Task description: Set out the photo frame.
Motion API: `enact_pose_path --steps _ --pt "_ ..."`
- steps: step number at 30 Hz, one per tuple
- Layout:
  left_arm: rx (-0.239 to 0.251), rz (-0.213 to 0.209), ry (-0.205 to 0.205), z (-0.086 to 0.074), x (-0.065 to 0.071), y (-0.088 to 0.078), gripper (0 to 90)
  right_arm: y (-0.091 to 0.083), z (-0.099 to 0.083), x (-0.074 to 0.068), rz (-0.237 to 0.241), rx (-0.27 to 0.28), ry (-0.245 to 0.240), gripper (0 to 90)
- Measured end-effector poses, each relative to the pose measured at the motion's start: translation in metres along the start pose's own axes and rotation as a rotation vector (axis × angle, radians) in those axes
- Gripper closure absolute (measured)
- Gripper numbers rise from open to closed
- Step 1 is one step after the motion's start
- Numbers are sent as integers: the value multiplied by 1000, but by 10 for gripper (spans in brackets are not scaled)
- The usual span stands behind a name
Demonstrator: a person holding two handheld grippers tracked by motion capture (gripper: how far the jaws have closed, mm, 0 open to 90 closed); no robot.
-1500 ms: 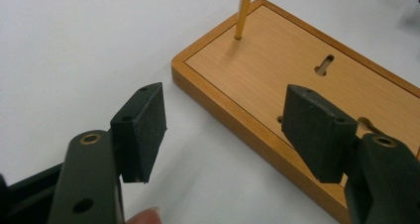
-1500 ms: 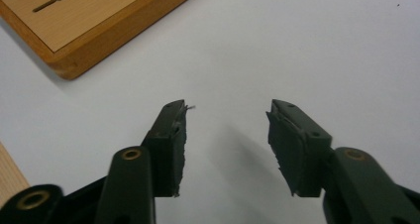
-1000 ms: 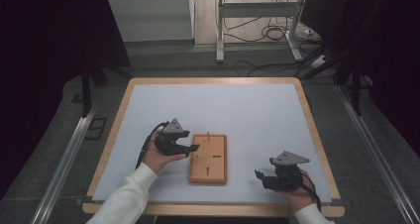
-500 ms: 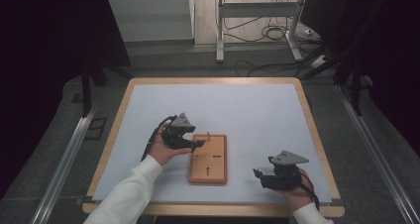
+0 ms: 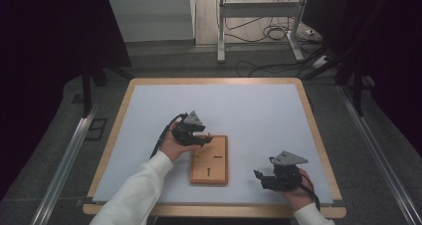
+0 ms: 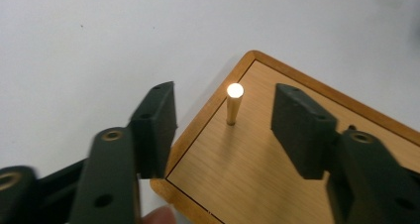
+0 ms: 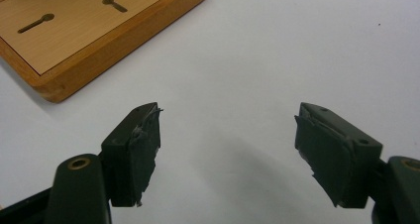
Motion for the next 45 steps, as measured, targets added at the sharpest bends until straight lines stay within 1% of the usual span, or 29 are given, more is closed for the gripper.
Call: enact_pose_path --steps 4,6,7,8,10,11,12,15,19,21,25,26,27,28,37,40,42,43,45 --pt "6 6 -1 0 1 4 527 0 0 0 -2 0 -1 262" --pt "13 7 3 0 2 5 582 0 0 -1 -1 -4 -6 262" --pt "12 1 5 0 2 6 591 1 -1 -1 -2 -5 -8 261" --pt "22 -5 -3 1 2 7 598 1 -1 -1 -2 -7 -9 261" --pt "19 -9 -2 1 2 9 606 1 -1 -1 -2 -10 -8 261" --pt "22 -11 -5 1 2 10 637 2 -1 -1 -4 -13 -7 261" --pt "23 -16 -8 0 2 10 637 2 -1 -1 -4 -13 -7 261" --pt "24 -24 -14 0 3 12 683 2 -1 -1 -6 -12 -6 261" --pt "26 -26 -9 0 3 14 740 3 -2 -1 -10 -18 -6 261" --pt "28 -33 -16 0 3 16 750 3 -2 -1 -10 -18 -7 261" --pt "23 -31 -18 -1 3 19 770 2 -1 -2 -9 -12 -9 261" --pt "15 -33 -7 -1 3 20 803 2 -1 -2 -11 -10 -9 261" --pt "15 -33 -7 -1 3 20 813 2 -1 -2 -11 -10 -9 261" --pt "22 -33 -16 -1 4 20 813 2 -1 -2 -12 -11 -10 261" --pt "9 -43 -24 0 4 20 835 3 -1 -3 -7 -12 -10 261" --pt "-1 -61 -42 0 1 20 836 3 0 -4 -2 -8 -15 261" --pt "1 -73 -62 0 0 21 837 2 2 -6 2 1 -23 261" --pt "0 -75 -64 0 0 21 837 0 3 -9 8 13 -38 258" --pt "-5 -75 -58 1 -1 21 836 0 4 -10 11 18 -43 256"
Point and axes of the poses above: each handheld gripper's, and its own axes: y roughly forward along the jaws, z roughly out of its top, x roughly to its right, the point moved 4 cm from there along y, roughly forward along the jaws, and after that the axes turned 4 degrees about x, right-handed, at the moved point
